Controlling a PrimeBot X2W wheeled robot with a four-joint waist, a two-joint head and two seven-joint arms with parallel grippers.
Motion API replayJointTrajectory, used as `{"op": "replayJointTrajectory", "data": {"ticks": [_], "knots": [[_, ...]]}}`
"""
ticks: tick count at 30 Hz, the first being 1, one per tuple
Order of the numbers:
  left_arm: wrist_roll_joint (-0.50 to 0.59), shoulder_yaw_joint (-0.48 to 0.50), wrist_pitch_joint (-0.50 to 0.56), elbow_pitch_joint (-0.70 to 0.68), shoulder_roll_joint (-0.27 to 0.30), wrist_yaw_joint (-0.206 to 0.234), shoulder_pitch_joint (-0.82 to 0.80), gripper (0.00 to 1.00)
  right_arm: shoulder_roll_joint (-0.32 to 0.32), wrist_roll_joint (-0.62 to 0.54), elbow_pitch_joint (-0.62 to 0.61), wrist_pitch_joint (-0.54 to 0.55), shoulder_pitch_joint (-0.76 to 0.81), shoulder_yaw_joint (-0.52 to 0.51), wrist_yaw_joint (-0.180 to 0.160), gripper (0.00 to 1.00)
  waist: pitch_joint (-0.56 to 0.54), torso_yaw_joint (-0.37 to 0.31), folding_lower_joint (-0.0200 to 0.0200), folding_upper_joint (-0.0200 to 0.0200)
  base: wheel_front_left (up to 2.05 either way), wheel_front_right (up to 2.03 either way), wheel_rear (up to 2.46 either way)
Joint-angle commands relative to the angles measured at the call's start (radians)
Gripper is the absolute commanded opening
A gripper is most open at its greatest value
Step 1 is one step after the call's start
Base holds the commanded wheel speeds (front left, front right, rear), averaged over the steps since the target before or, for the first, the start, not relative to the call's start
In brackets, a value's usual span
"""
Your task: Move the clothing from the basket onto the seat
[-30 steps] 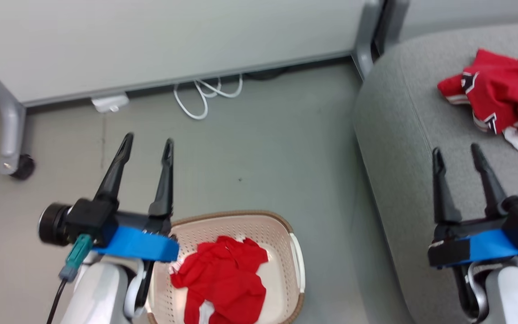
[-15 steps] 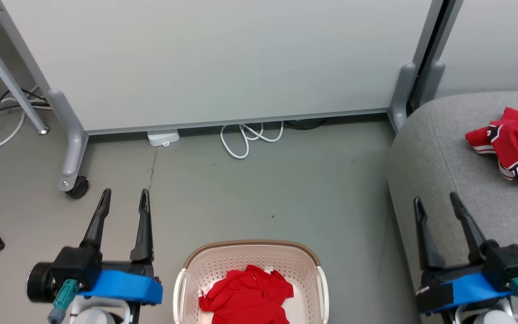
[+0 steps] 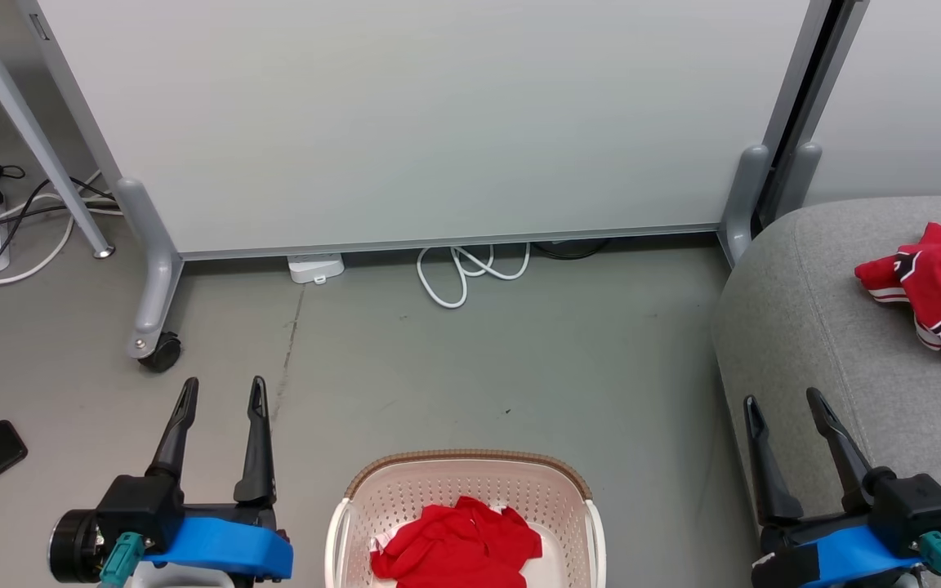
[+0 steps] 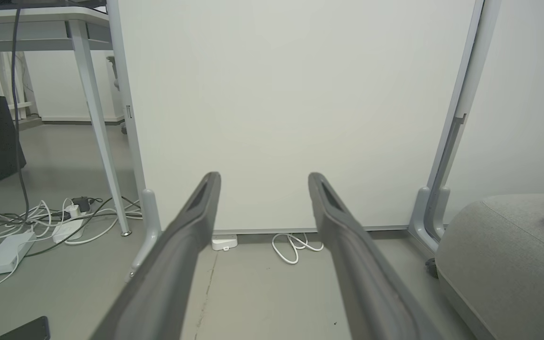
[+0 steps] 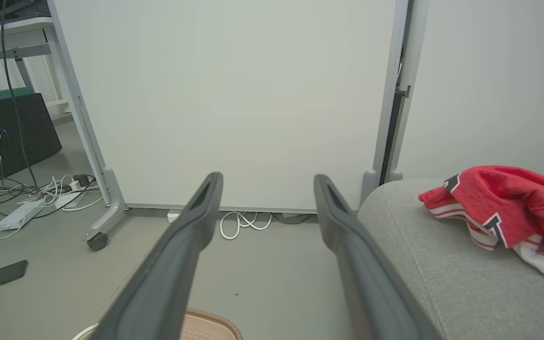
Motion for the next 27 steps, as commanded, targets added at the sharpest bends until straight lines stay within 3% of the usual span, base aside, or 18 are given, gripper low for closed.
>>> {"op": "replayJointTrajectory", "data": {"ticks": [1, 16, 27], "knots": [[0.004, 0.002, -0.003, 0.002, -0.001, -0.005, 0.002, 1.00, 0.001, 0.004, 0.001, -0.001, 0.009, 0.001, 0.000, 1.00, 0.000, 0.000, 0.0001, -0.0001, 0.00, 0.00, 0.00], [0.013, -0.021, -0.003, 0.027, -0.003, -0.007, -0.029, 1.00, 0.002, 0.002, 0.003, -0.001, -0.011, 0.008, 0.000, 1.00, 0.007, -0.012, 0.0001, -0.0001, 0.00, 0.00, 0.00], [-0.029, -0.221, -0.003, 0.141, 0.052, -0.007, -0.172, 1.00, 0.001, -0.014, -0.009, -0.001, -0.086, 0.021, 0.000, 1.00, 0.082, -0.055, 0.0001, -0.0001, 0.00, 0.00, 0.00]]}}
